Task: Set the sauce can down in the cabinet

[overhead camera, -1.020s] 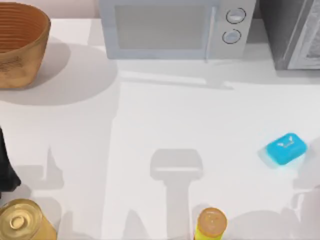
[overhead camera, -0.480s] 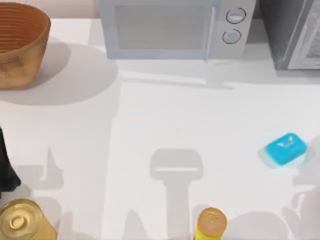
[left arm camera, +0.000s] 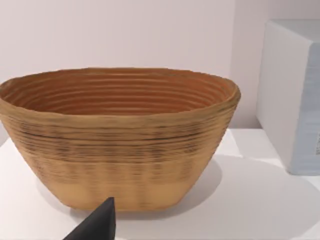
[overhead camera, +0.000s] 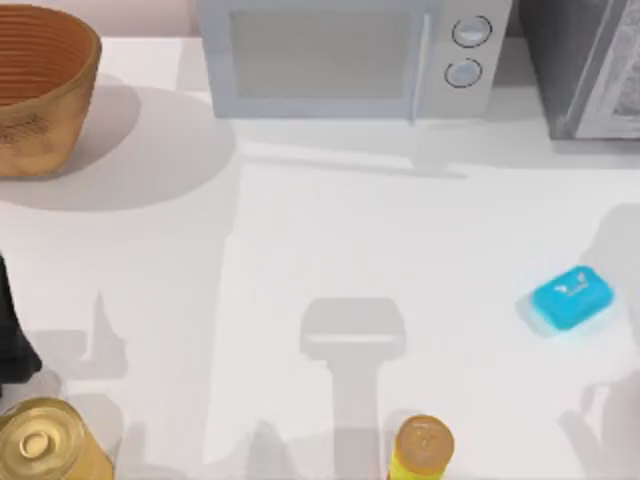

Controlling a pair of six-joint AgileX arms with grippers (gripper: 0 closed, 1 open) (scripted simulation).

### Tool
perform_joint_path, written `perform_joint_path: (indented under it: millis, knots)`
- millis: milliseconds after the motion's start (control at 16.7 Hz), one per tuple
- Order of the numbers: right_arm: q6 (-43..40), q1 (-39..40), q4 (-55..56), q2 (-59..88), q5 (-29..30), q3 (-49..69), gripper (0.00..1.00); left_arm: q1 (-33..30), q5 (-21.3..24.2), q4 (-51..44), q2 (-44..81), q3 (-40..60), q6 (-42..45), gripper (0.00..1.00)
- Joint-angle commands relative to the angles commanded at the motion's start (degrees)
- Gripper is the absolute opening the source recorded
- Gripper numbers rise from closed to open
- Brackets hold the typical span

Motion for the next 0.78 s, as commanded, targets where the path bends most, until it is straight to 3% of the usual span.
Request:
perform_joint_path:
  millis: [480,780]
  knots:
    - [-0.08,4.68,-11.02,31.19,4.39,46.00,0.00,0.00,0.00,0.00,0.00,0.00,0.00,1.00]
    - [-1.28,7.68,-16.03,44.87,5.20,66.06,0.00,0.00,0.00,0.00,0.00,0.00,0.00,1.00]
